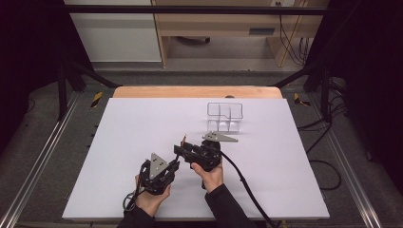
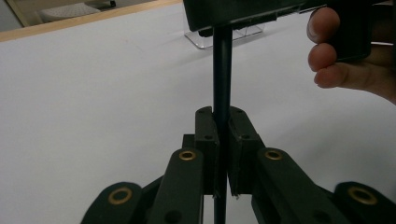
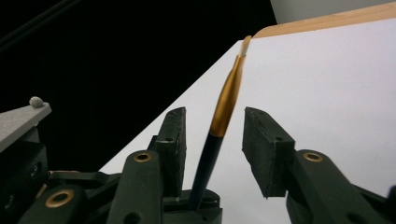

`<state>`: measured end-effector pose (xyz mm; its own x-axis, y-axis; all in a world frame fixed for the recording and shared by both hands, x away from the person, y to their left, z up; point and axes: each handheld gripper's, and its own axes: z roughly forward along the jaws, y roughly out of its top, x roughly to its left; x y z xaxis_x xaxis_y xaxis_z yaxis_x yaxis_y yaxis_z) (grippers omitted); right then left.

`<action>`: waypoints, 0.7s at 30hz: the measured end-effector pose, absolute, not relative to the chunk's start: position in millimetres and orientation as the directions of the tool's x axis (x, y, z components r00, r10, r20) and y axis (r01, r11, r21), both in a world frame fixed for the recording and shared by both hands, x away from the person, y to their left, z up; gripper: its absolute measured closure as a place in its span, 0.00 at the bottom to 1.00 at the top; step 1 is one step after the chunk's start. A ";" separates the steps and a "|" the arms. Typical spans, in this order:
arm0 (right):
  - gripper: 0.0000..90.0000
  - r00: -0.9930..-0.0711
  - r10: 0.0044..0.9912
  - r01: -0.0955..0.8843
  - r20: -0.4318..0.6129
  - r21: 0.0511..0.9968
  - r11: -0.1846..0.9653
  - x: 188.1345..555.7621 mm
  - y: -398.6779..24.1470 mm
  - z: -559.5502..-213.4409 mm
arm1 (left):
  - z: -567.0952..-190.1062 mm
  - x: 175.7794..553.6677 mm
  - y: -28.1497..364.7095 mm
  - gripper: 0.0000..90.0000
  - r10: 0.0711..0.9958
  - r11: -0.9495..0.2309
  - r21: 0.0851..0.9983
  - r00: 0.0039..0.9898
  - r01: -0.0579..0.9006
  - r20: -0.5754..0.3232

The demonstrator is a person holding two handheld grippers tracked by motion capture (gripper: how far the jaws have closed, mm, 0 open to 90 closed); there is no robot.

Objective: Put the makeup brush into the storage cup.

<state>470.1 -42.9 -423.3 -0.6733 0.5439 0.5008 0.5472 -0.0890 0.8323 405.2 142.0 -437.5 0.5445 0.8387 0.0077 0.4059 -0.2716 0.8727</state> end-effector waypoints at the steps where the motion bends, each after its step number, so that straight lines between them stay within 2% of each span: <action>1: 0.68 -0.674 0.542 0.546 0.502 0.833 -0.093 470.2 -42.3 -423.7 | -437.7 405.3 142.1 0.93 0.839 -0.271 0.873 0.544 0.406 0.007; 14: 0.85 -0.653 0.513 0.570 0.557 0.808 -0.152 471.1 -44.9 -427.8 | -438.1 404.9 141.2 0.93 0.841 -0.262 0.873 0.541 0.412 -0.003; 21: 0.90 -0.651 0.502 0.579 0.570 0.800 -0.157 471.1 -44.9 -428.7 | -438.5 405.0 141.1 0.93 0.841 -0.260 0.872 0.540 0.415 -0.006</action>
<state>471.1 -44.9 -428.7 -0.6506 0.5017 0.5701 0.5794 -0.1574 0.7997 405.0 141.1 -438.5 0.5404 0.8414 -0.0065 0.4153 -0.2600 0.8717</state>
